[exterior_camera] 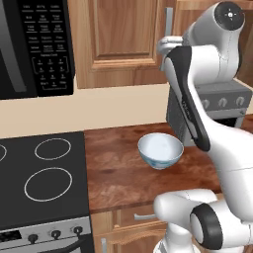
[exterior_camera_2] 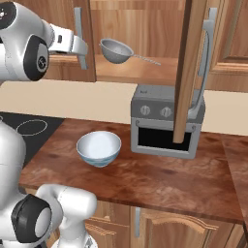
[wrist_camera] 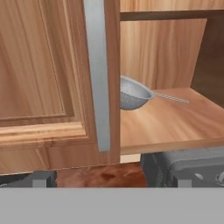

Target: Open the cabinet and setup a tea strainer by placing it in the bowl upright.

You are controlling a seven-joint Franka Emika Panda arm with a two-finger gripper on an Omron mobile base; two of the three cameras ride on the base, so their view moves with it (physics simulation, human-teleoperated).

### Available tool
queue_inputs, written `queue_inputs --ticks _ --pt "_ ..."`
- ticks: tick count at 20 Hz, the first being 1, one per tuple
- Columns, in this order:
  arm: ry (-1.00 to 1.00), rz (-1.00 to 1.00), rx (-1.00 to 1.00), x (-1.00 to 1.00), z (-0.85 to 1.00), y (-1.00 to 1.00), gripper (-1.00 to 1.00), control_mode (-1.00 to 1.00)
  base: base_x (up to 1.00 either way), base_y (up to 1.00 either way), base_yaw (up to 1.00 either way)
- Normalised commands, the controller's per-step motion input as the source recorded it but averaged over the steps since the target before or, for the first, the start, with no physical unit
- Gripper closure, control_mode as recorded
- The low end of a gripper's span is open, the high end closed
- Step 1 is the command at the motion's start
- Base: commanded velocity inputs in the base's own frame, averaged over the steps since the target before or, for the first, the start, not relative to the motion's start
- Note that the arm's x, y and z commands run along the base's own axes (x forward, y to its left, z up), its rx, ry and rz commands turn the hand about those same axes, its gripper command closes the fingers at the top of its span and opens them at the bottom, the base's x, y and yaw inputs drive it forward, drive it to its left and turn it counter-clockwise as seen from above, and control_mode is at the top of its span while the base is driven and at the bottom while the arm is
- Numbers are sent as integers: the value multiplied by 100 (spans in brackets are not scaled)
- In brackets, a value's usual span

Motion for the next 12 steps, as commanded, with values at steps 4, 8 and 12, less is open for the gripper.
queue_inputs --ticks 4,8,12 --pt "0 0 0 28 0 0 -100 -100 0 0 0" --pt "0 0 0 37 0 0 -100 -100 0 0 0" --pt "0 0 0 48 0 0 -100 -100 0 0 0"
